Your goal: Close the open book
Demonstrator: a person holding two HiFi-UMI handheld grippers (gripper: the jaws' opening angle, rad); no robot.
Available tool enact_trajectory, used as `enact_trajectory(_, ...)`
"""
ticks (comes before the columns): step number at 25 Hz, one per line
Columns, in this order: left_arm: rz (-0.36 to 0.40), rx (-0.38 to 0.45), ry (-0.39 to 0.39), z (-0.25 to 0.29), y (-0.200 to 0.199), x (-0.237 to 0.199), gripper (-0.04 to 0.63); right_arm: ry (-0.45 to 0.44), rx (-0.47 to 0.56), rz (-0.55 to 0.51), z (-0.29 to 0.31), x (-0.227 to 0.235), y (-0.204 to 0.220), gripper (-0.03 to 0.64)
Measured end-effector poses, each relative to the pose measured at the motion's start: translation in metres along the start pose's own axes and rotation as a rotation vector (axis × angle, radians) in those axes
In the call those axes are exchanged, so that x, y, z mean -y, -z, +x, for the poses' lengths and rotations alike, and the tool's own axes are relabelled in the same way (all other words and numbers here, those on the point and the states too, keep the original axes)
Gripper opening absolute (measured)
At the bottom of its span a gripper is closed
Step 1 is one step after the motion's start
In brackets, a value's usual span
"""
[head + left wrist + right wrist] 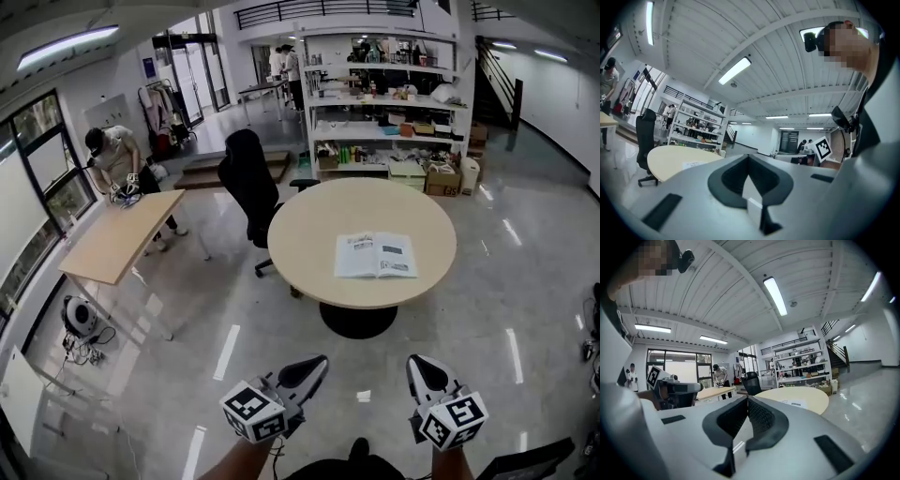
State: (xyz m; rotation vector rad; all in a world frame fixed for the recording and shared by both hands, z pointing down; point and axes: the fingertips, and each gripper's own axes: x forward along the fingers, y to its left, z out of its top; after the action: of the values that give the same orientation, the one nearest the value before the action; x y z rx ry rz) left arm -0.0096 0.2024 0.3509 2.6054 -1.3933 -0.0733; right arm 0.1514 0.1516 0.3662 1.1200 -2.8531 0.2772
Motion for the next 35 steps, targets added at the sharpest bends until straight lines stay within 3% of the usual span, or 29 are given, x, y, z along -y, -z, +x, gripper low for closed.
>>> enact_trajectory(8,-0.016,0.026,-0.076,0.085,-0.025,-0.067,-0.014,-0.031,0.026,-0.004,0.078,0.084,-0.034,-0.002)
enact_trajectory(14,-0.015,0.005,-0.075,0.144,-0.031,-0.122,-0.014,-0.047,-0.018,0.005,0.149,0.122,-0.040,-0.002)
enact_trajectory(18,-0.014,-0.008,-0.083,0.178,-0.029,-0.177,-0.014,-0.057,-0.036,0.000,0.210,0.139,-0.042,-0.002)
enact_trajectory(28,-0.023,-0.028,0.004,0.241,-0.048,-0.310,-0.014,-0.025,-0.071,0.038,0.360,0.169,-0.056,-0.002)
enact_trajectory(35,-0.062,-0.040,-0.046,0.272,-0.052,-0.369,-0.014,-0.057,-0.145,0.037,0.423,0.189,-0.049,-0.002)
